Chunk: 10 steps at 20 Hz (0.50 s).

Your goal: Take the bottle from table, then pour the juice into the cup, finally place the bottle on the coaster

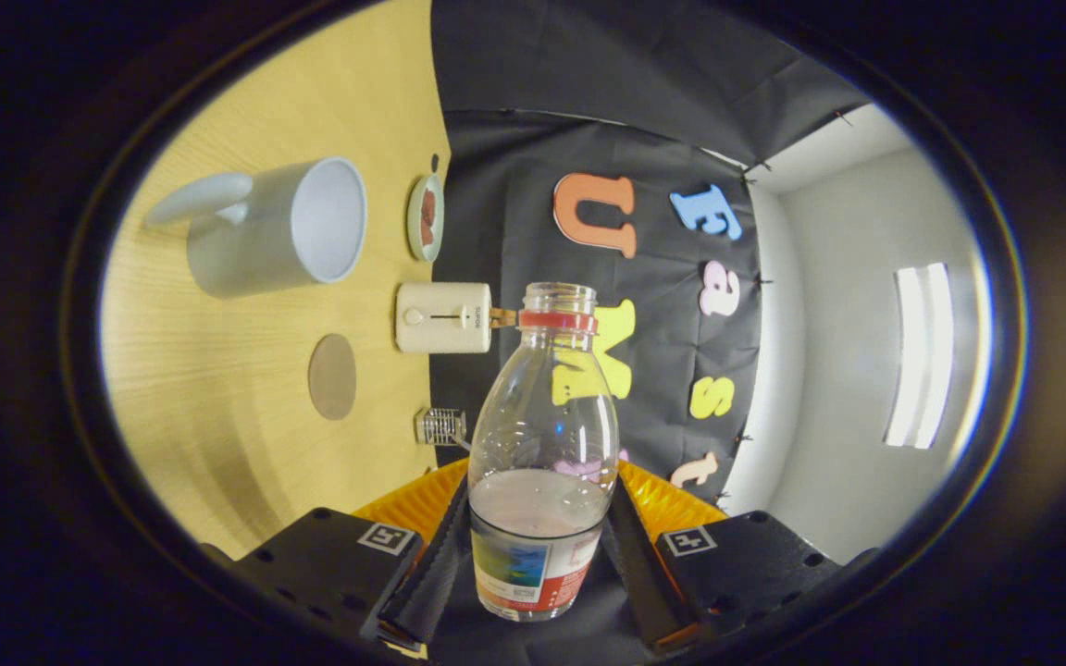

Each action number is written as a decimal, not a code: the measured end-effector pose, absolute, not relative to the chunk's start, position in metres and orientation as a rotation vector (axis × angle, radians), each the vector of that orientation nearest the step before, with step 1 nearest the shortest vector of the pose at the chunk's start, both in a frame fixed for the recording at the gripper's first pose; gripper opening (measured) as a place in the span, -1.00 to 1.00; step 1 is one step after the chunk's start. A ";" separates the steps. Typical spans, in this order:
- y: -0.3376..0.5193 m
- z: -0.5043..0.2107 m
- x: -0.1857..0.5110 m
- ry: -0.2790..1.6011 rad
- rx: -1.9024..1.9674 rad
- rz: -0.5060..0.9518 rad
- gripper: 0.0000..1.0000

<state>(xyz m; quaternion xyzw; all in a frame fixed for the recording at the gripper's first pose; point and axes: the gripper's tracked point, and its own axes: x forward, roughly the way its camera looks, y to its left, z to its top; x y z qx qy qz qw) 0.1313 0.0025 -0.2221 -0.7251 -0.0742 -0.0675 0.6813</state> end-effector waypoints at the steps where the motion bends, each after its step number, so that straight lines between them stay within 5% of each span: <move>1: 0.004 -0.225 0.131 -0.165 -1.657 -0.146 0.64; 10: 0.020 -0.236 0.129 -0.164 -1.769 -0.120 0.65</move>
